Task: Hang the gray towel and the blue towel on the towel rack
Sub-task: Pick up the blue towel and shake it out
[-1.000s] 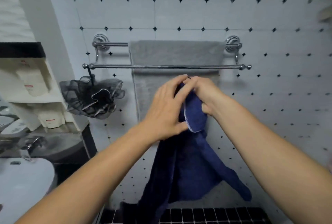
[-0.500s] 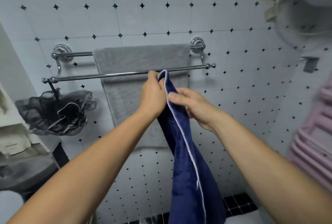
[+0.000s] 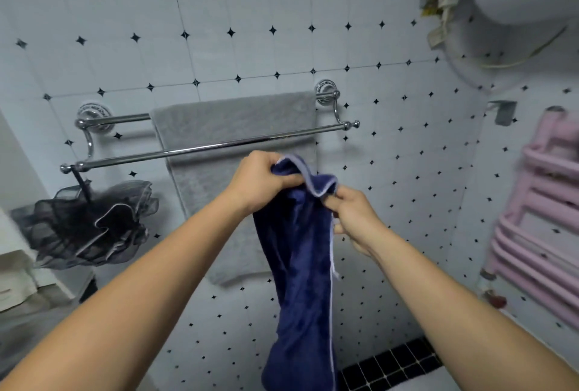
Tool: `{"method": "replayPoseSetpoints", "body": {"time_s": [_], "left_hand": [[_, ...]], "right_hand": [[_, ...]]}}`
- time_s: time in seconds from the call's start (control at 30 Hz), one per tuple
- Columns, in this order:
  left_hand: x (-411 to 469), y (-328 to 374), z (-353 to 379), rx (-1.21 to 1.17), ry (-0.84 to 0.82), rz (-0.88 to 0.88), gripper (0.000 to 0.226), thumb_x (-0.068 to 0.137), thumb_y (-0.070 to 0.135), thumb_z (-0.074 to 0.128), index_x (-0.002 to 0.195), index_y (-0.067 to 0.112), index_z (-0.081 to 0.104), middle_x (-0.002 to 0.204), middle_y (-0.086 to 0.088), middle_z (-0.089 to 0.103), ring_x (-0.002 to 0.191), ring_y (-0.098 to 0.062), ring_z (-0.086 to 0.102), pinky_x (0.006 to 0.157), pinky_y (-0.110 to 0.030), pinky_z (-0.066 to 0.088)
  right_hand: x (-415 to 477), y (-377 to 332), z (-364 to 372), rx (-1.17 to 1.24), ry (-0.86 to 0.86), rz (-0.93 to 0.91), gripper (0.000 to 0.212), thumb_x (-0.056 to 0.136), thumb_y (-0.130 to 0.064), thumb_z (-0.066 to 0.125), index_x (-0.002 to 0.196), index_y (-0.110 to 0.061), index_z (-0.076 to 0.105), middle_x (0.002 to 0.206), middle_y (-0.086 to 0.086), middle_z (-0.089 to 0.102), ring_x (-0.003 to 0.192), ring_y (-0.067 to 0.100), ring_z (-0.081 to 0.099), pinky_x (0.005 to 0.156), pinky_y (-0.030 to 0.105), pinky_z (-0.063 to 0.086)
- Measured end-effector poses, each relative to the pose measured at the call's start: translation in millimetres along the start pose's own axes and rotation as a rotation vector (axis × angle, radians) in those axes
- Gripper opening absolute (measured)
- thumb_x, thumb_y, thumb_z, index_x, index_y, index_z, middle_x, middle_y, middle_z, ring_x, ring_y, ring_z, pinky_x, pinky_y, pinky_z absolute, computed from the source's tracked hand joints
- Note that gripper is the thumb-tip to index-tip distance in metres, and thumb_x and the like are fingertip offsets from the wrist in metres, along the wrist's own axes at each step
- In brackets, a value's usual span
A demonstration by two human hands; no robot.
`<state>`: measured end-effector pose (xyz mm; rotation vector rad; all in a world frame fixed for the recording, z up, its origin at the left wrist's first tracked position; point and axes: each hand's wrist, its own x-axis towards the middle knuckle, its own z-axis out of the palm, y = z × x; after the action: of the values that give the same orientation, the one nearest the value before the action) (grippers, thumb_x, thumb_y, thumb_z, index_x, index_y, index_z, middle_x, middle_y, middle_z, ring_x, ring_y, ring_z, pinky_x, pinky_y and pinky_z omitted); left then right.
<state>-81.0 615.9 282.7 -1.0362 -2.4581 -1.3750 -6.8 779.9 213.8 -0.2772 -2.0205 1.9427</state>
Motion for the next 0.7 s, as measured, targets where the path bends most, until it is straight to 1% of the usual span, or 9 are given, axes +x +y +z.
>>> {"method": "replayPoseSetpoints", "body": {"time_s": [0.07,0.13,0.2,0.27,0.33,0.43,0.5,0.6,0.7], "left_hand": [[-4.0,-8.3,-4.1,-0.076,-0.017,-0.018,0.012,0.080,0.016,0.075,0.073,0.017,0.065,0.065,0.005,0.062,0.062,-0.003,0.052,0.061,-0.025,0.045],[-10.7,-13.0,-4.7,-0.231,-0.029,-0.053,0.011,0.087,0.019,0.068,0.079,0.021,0.060,0.064,0.013,0.060,0.058,0.000,0.052,0.057,-0.019,0.043],[-20.6,-15.0,1.1,-0.368,-0.079,-0.047,0.006,0.088,0.024,0.064,0.090,0.020,0.060,0.072,0.016,0.065,0.067,0.001,0.058,0.064,-0.017,0.046],[-28.8,-16.1,7.6,-0.455,-0.113,-0.002,0.015,0.085,0.022,0.066,0.099,0.020,0.060,0.083,0.014,0.068,0.078,0.001,0.062,0.073,-0.017,0.048],[-29.2,-17.4,6.3,-0.448,-0.059,0.031,0.019,0.082,0.016,0.070,0.097,0.021,0.059,0.086,0.010,0.067,0.078,0.002,0.063,0.072,-0.016,0.048],[-22.6,-19.1,-5.7,-0.328,0.108,0.056,0.028,0.078,0.004,0.075,0.080,0.019,0.052,0.069,0.007,0.058,0.058,0.006,0.053,0.061,-0.015,0.044],[-18.6,-19.8,-16.0,-0.326,0.219,0.064,0.032,0.077,-0.001,0.075,0.076,0.018,0.049,0.065,0.006,0.054,0.052,0.008,0.048,0.056,-0.012,0.041],[-13.3,-19.5,-36.9,-0.435,0.278,0.066,0.025,0.079,0.001,0.075,0.086,0.017,0.057,0.076,0.004,0.062,0.063,0.004,0.057,0.066,-0.013,0.048],[-7.6,-28.2,-61.9,-0.456,0.308,0.064,0.032,0.080,0.002,0.074,0.094,0.028,0.062,0.090,0.008,0.068,0.076,0.004,0.063,0.076,-0.015,0.051]], "right_hand": [[2.0,-17.5,7.6,0.067,0.019,-0.062,0.018,0.097,-0.021,0.055,0.101,-0.009,0.068,0.081,0.006,0.074,0.071,0.020,0.067,0.065,0.033,0.055],[3.1,-33.2,19.5,0.111,0.018,-0.107,0.025,0.098,-0.021,0.053,0.104,0.001,0.064,0.091,0.020,0.070,0.080,0.027,0.065,0.075,0.041,0.053],[3.8,-45.1,33.7,0.119,-0.003,-0.129,0.025,0.097,-0.020,0.054,0.101,0.004,0.062,0.088,0.022,0.064,0.079,0.028,0.058,0.074,0.042,0.047],[5.3,-55.9,45.9,0.091,-0.025,-0.159,0.018,0.095,-0.014,0.055,0.096,0.002,0.062,0.085,0.019,0.063,0.077,0.024,0.055,0.070,0.039,0.044],[6.5,-61.7,53.7,0.056,-0.029,-0.210,0.013,0.094,-0.011,0.055,0.093,-0.001,0.063,0.083,0.017,0.062,0.076,0.022,0.054,0.070,0.038,0.044],[3.6,-53.0,55.7,0.123,-0.079,-0.226,0.008,0.093,-0.015,0.061,0.094,-0.007,0.061,0.083,0.009,0.066,0.073,0.017,0.060,0.063,0.029,0.048],[-0.4,-27.2,50.0,0.146,-0.192,-0.171,0.018,0.089,-0.015,0.067,0.105,-0.008,0.061,0.088,0.001,0.072,0.073,0.011,0.067,0.059,0.021,0.052],[-10.4,28.6,35.2,-0.033,-0.369,-0.027,0.037,0.081,-0.011,0.076,0.116,-0.007,0.064,0.112,0.006,0.073,0.101,0.019,0.070,0.086,0.031,0.056],[-16.9,79.2,12.2,-0.126,-0.420,0.118,0.032,0.078,-0.016,0.079,0.109,-0.009,0.072,0.110,0.005,0.075,0.102,0.023,0.070,0.091,0.037,0.055]]}}
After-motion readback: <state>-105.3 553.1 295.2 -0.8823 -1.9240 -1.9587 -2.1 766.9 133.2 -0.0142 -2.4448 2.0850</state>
